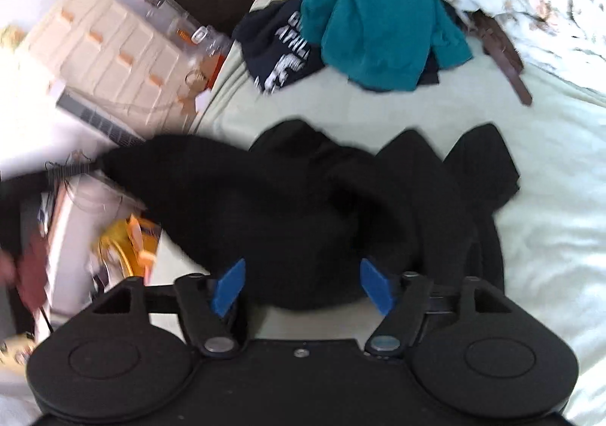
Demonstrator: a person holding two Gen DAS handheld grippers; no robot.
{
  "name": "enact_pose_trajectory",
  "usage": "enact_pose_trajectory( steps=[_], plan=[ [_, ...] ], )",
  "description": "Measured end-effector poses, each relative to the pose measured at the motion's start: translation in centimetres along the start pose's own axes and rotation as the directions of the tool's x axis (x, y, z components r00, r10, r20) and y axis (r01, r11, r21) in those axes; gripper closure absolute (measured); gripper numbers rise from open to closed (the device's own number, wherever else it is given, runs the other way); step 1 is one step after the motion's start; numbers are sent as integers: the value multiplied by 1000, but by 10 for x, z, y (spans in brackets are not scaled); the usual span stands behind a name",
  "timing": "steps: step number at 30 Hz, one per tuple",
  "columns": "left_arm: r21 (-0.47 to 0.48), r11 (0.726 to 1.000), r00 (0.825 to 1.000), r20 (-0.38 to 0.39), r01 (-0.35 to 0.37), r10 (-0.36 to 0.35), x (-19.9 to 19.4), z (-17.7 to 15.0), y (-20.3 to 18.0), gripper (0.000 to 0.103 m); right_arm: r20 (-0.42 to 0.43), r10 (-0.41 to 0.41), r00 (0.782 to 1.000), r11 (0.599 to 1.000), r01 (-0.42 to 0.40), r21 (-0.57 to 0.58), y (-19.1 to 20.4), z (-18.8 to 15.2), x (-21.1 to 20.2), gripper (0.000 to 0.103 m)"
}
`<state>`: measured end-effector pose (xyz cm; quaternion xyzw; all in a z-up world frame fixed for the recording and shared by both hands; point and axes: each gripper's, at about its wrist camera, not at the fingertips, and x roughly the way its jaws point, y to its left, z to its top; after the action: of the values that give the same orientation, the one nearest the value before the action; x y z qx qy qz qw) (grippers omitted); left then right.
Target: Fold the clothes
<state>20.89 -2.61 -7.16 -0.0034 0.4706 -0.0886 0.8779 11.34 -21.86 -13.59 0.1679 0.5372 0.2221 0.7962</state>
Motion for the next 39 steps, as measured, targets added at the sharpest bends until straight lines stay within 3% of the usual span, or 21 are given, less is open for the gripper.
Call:
enact_pose_trajectory(
  steps=[8,10,11,14,17,21,22,25,27,33,36,38,39],
  plan=[
    [124,990,997,6,74,-75,-3,25,-16,93,118,-77,990,997,78,-1,52,-15,44,4],
    [147,985,996,2,93,-95,-4,28,-17,93,165,-118,979,992,108,68,60,-15,56,1],
    [157,982,995,0,103,-104,-4,29,-17,93,166,-171,971,978,147,147,62,-15,71,1],
    [186,974,991,-7,132,-133,-5,34,-15,93,146,-212,966,953,172,248,59,-15,89,1],
    [211,966,989,-8,147,-149,-5,35,-9,92,151,-352,924,895,285,344,59,-17,101,3],
    [196,965,984,-16,176,-176,-3,38,3,92,184,-370,911,891,291,349,57,-21,90,10],
    [196,964,984,-16,177,-177,-3,38,4,92,184,-409,894,880,333,339,57,-25,84,10],
    [202,961,982,-19,189,-189,-2,40,7,92,174,-446,878,857,363,365,52,-32,79,18],
    [205,959,980,-22,197,-196,-1,41,8,92,146,-539,829,809,462,362,48,-37,78,20],
    [230,950,977,-43,212,-207,1,42,5,92,119,-623,773,733,525,432,22,-42,96,19],
    [215,952,976,-46,216,-211,1,43,10,92,101,-636,765,711,530,462,13,-45,107,17],
    [211,952,975,-58,221,-214,3,44,13,92,65,-597,800,708,487,512,-2,-49,126,17],
    [216,951,975,-63,220,-211,4,44,13,92,62,-594,802,705,483,519,-5,-51,129,19]
  ],
)
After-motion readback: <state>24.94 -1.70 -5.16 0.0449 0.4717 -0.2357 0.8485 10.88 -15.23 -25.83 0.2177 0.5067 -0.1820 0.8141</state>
